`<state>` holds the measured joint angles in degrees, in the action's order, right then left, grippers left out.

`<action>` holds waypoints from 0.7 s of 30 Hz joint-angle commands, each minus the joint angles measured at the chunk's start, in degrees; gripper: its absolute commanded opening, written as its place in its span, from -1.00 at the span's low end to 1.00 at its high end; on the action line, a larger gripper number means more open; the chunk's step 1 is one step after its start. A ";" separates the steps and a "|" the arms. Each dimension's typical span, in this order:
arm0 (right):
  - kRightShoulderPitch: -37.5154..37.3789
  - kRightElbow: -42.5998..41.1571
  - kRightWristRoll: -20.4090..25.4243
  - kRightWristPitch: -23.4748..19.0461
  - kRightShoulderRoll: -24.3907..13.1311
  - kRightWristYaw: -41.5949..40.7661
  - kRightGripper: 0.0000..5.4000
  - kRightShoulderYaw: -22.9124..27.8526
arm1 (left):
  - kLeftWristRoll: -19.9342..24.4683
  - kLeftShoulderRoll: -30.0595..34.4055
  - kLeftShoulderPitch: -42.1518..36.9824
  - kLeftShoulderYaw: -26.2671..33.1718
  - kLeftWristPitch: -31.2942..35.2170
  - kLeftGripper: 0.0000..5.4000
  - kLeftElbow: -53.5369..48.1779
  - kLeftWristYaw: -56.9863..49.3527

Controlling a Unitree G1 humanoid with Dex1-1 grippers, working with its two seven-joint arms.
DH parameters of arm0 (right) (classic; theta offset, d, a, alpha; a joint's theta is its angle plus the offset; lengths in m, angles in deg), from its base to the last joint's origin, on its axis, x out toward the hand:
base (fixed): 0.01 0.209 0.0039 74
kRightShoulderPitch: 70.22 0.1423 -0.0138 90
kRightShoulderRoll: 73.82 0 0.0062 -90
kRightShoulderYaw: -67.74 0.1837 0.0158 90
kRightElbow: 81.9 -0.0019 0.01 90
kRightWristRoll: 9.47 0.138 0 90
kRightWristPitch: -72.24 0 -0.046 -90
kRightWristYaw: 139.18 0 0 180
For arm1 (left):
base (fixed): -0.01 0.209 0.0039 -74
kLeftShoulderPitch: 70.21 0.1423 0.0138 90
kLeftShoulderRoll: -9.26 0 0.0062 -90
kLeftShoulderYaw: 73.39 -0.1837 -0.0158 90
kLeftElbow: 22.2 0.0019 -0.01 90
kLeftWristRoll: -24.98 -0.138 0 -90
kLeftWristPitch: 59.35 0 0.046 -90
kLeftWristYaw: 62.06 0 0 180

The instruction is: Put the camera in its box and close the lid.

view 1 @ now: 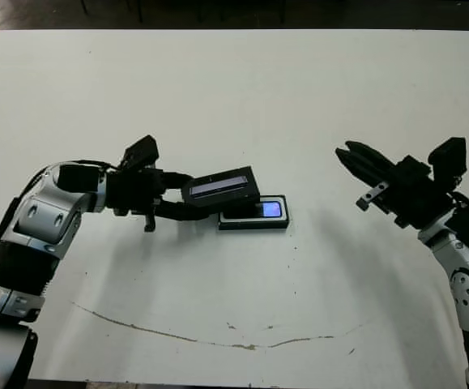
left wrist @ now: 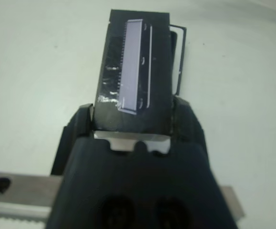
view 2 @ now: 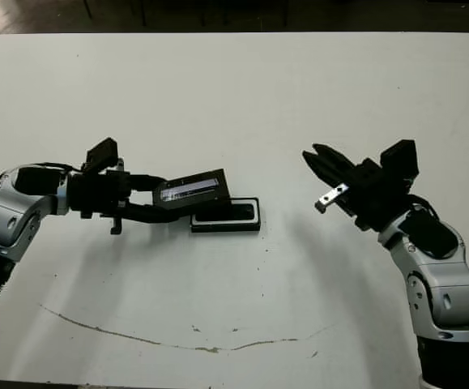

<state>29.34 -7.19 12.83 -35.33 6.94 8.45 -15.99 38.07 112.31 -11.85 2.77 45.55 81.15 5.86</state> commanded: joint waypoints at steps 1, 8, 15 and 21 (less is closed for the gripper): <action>-1.12 -0.48 -0.46 -1.86 -0.94 0.48 -1.00 0.10 | -0.98 -1.00 -0.47 -1.21 -0.30 -0.43 3.08 1.04; -0.60 -0.02 -0.24 -2.06 -0.77 0.32 -1.00 0.07 | -1.49 -3.14 -2.65 -3.04 0.24 -0.43 9.09 4.08; -0.56 -0.03 -0.88 -2.18 -1.06 0.68 -1.00 0.15 | -2.16 -4.43 -4.29 -4.28 -1.18 -0.43 13.73 7.82; -0.66 -0.32 -1.03 -2.62 -1.25 0.99 -1.00 0.21 | -2.71 -4.82 -4.63 -4.66 -0.78 -0.43 13.76 8.69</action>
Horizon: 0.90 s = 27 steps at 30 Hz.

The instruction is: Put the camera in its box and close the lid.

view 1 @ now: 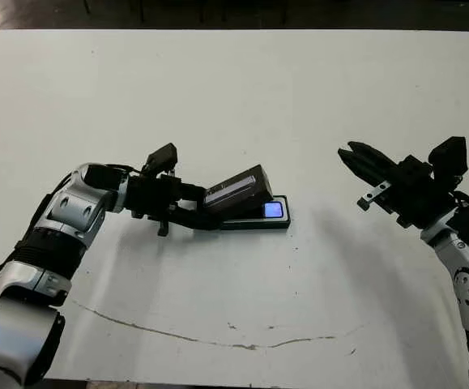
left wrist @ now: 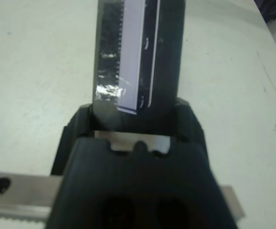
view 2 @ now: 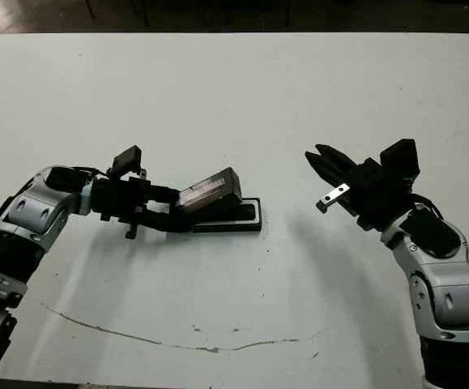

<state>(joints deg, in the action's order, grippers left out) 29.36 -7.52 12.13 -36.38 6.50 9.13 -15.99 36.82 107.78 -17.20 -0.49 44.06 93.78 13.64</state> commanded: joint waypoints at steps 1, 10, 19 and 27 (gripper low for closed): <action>-0.72 -0.17 -0.27 -1.85 -0.88 0.38 -1.00 0.24 | -1.40 -0.40 0.68 -1.43 0.71 -0.43 1.24 1.15; -1.10 -0.30 -0.26 -1.52 -0.69 0.26 -1.00 0.45 | -1.63 -0.39 0.85 -2.06 2.13 -0.43 0.02 1.50; -0.72 0.35 -0.38 -1.63 -0.50 0.17 -1.00 0.03 | -2.49 -0.48 1.75 -1.99 1.93 -0.43 -4.40 -0.87; -1.30 0.09 0.01 -0.92 -0.08 0.12 -1.00 0.42 | -4.97 -1.67 2.81 -3.13 2.20 -0.43 -7.46 -6.34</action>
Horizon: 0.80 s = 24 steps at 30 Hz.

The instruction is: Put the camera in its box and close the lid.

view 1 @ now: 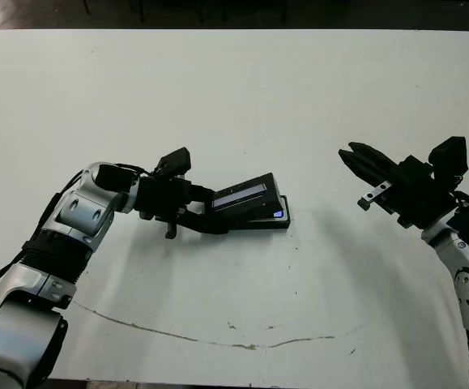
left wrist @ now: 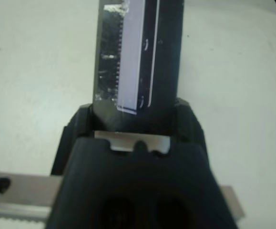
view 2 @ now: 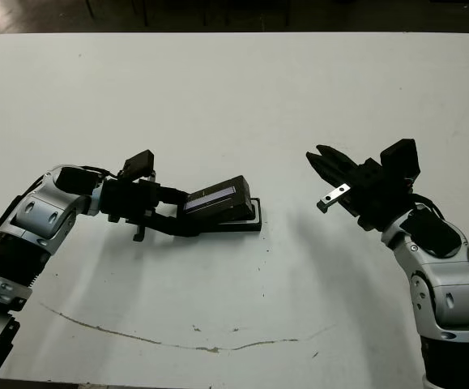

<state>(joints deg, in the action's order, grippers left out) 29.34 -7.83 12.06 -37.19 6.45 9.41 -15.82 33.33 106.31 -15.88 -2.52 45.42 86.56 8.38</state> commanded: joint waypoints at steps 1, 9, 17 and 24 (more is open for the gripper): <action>-1.34 0.17 0.21 -0.49 -0.04 0.00 -1.00 0.31 | -1.61 -0.31 1.48 -1.41 0.95 -0.43 -0.47 -1.14; -1.44 -0.82 -0.11 -1.27 -0.11 0.78 -1.00 0.13 | -3.55 -0.63 0.57 -4.32 4.07 -0.43 -4.66 -1.61; -1.56 -1.88 -0.07 -1.88 0.00 1.57 -1.00 -0.04 | -6.68 -1.01 -1.04 -7.99 6.62 -0.43 -6.24 -1.72; -1.59 -2.63 0.71 -3.28 0.47 2.03 -1.00 -0.13 | -8.65 -1.18 -3.21 -10.51 7.86 -0.43 -7.13 -1.33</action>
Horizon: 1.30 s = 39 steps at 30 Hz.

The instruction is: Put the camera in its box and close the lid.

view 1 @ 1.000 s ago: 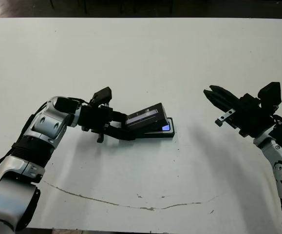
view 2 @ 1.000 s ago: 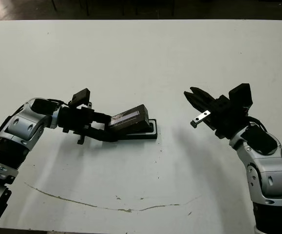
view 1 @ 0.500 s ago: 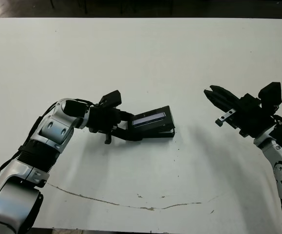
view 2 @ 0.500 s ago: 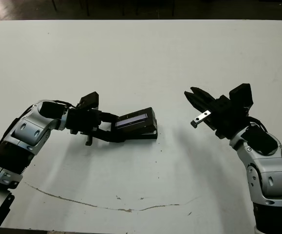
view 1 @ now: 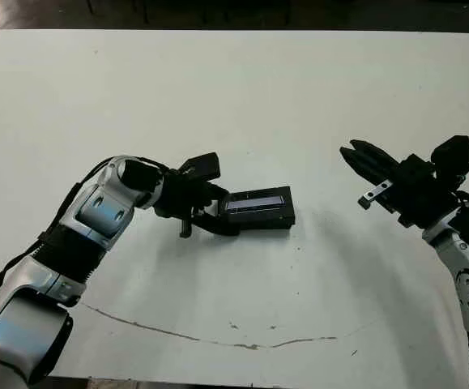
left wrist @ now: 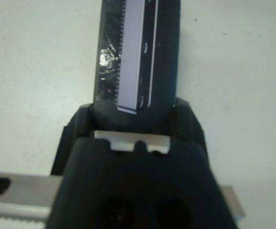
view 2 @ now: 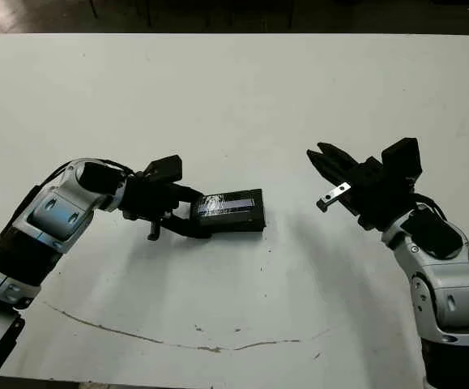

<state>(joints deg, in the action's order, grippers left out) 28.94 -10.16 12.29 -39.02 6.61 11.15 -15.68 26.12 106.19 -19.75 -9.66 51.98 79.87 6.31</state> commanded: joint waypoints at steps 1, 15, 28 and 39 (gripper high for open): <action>-1.26 -0.39 0.37 -1.32 0.38 0.32 -1.00 -0.29 | -2.06 -0.89 0.33 -3.90 1.73 -0.43 -1.17 0.66; -1.15 -0.09 0.18 -1.15 0.70 0.23 -1.00 -0.54 | -4.12 0.65 -2.45 -7.49 10.83 -0.47 -6.22 1.78; -1.49 1.24 0.32 1.32 0.76 -1.42 -1.00 -0.63 | -2.74 0.70 -1.77 -6.88 11.46 -0.47 -3.88 1.66; -1.21 2.88 0.75 2.72 0.98 -2.46 -1.00 -0.65 | -3.20 1.44 -1.38 -7.41 7.28 0.27 -2.90 2.18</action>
<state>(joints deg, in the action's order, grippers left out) 28.50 -7.93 13.04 -36.24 7.59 9.20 -16.16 23.47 107.56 -23.55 -15.43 59.25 75.62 8.03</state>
